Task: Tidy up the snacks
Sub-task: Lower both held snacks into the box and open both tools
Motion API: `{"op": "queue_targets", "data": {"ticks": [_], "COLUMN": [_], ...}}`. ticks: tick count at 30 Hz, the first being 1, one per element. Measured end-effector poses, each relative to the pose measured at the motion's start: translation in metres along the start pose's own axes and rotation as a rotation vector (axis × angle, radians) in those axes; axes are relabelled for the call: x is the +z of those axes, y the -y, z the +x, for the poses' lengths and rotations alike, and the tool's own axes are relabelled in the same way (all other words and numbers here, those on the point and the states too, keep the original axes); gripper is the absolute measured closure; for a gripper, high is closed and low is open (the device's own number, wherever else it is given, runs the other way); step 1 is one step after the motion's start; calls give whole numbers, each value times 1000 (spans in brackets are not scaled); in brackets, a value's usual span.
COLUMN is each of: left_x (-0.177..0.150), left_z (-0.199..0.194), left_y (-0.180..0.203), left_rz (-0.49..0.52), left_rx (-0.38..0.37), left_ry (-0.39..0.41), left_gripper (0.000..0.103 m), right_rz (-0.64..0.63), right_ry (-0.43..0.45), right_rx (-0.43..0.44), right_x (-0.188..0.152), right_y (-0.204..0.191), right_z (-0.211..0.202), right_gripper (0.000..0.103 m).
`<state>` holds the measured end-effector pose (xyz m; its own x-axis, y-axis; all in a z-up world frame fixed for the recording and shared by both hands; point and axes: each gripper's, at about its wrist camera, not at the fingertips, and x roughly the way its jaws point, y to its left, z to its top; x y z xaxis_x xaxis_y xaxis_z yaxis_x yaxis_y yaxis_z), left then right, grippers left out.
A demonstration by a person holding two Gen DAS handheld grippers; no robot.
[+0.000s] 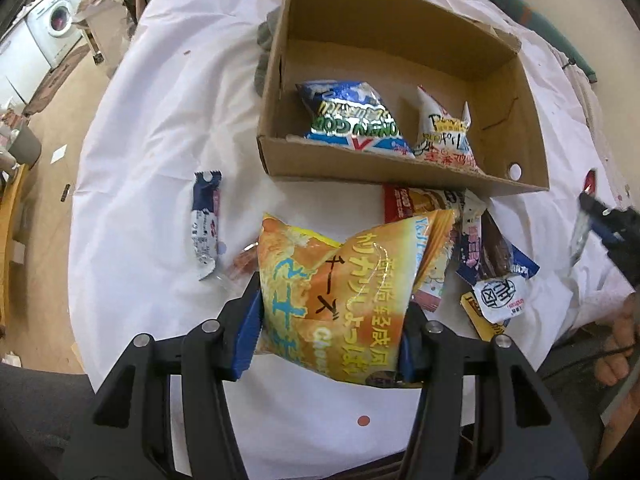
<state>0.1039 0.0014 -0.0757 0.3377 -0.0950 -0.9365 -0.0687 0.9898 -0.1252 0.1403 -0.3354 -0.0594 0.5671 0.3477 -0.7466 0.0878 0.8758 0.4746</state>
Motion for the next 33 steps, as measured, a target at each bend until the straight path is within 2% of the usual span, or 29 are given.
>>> {"op": "queue_targets", "data": {"ticks": [2, 6, 11, 14, 18, 23, 27, 33], "left_x": [-2, -3, 2, 17, 48, 86, 108, 122], "left_z": [-5, -10, -40, -60, -72, -73, -60, -28], "left_y": [2, 6, 11, 17, 22, 33, 39, 50], "left_rz": [10, 52, 105, 137, 160, 177, 173, 178], "left_rx": [13, 33, 67, 81, 91, 98, 89, 90], "left_ry": [34, 57, 175, 262, 314, 344, 331, 313], "left_gripper": [52, 52, 52, 52, 52, 52, 52, 52], "right_rz": [-23, -81, -148, -171, -173, -202, -216, -206], "right_ry": [25, 35, 50, 56, 76, 86, 81, 62], "right_rx": [55, 96, 171, 182, 217, 212, 182, 140], "right_x": [4, 0, 8, 18, 33, 48, 57, 69], "right_y": [-12, -31, -53, -62, -68, -76, -77, -75], "right_z": [-5, -10, -15, -8, -4, 5, 17, 36], "right_gripper": [70, 70, 70, 70, 70, 70, 70, 70]}}
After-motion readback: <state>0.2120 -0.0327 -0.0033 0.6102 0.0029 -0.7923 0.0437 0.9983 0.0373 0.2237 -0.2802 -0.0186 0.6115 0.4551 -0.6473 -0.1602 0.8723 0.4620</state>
